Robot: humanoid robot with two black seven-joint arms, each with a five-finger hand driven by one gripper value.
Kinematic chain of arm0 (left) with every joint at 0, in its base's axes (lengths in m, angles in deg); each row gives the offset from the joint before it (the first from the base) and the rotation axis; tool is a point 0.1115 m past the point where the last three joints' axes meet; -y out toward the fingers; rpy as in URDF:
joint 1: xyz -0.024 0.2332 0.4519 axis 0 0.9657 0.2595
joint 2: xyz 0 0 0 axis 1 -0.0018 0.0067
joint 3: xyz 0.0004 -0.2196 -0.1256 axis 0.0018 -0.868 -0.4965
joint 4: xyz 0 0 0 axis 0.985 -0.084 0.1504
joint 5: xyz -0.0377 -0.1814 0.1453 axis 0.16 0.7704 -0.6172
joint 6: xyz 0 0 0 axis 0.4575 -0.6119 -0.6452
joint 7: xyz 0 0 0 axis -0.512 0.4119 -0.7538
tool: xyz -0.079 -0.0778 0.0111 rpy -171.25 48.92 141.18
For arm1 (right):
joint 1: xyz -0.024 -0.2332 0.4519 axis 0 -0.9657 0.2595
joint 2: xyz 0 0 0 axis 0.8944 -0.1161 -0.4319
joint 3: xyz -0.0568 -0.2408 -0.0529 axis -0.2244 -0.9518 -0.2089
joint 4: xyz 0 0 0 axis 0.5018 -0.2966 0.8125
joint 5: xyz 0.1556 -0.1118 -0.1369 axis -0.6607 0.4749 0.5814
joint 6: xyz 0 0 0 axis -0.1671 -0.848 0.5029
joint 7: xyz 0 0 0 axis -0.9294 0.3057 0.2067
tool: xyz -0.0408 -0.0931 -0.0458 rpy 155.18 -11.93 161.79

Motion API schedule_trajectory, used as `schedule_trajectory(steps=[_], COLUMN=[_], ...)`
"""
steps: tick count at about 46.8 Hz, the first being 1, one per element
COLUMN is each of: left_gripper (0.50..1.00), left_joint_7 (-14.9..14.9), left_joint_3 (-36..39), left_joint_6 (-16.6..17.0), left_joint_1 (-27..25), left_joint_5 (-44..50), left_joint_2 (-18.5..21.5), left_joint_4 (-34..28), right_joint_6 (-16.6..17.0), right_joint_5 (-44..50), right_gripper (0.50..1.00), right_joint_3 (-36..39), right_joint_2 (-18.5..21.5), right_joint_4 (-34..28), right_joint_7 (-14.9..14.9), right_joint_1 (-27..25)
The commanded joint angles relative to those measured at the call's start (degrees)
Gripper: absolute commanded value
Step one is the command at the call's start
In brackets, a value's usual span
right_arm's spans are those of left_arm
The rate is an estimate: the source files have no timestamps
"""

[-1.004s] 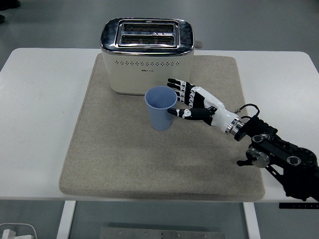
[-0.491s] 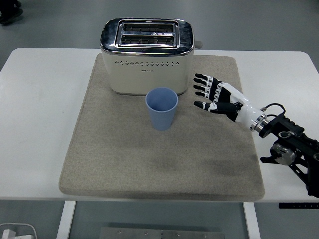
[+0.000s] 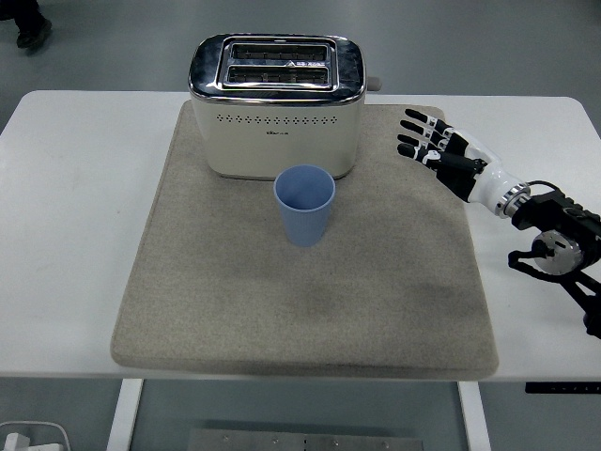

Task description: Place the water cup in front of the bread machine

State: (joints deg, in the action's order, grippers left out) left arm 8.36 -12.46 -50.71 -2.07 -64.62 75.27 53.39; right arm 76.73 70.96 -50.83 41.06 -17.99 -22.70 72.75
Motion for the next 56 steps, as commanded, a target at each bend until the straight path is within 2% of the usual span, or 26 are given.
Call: schedule_trajectory(steps=[1, 4, 8, 15, 32, 49, 56], left_gripper=[1.000, 1.000, 1.000, 1.000, 1.000, 1.000, 1.000], left_joint_7=[0.00, 0.00, 0.00, 0.00, 0.00, 0.00, 0.00], left_joint_3=[0.02, 0.02, 0.02, 0.02, 0.02, 0.02, 0.02], left_joint_6=[-0.01, -0.01, -0.10, -0.10, -0.10, -0.10, -0.10], left_joint_1=[0.01, 0.01, 0.01, 0.01, 0.01, 0.01, 0.01], left_joint_5=[0.00, 0.00, 0.00, 0.00, 0.00, 0.00, 0.00], left_joint_2=[0.00, 0.00, 0.00, 0.00, 0.00, 0.00, 0.00], left_joint_4=[0.00, 0.00, -0.09, -0.09, -0.09, -0.09, -0.17], right_joint_6=[-0.57, -0.92, -1.98, -2.24, -2.42, -5.49, -6.29], right_joint_5=[-3.84, -6.57, -8.68, -9.74, -10.71, -14.93, -14.93], right_gripper=[0.928, 0.928, 0.928, 0.928, 0.928, 0.928, 0.928], right_joint_3=[-0.01, -0.01, -0.01, 0.60, 8.95, 11.68, 13.26], right_joint_2=[-0.07, -0.07, 0.02, 0.19, 0.72, 4.32, 4.50], right_joint_4=[-0.17, -0.08, -0.08, -0.08, -0.26, -4.30, -4.39], right_joint_7=[-4.86, -8.47, -9.71, -9.53, -9.53, -9.44, -7.95], right_joint_1=[0.75, 0.92, 1.97, 2.85, 3.65, 3.65, 3.56])
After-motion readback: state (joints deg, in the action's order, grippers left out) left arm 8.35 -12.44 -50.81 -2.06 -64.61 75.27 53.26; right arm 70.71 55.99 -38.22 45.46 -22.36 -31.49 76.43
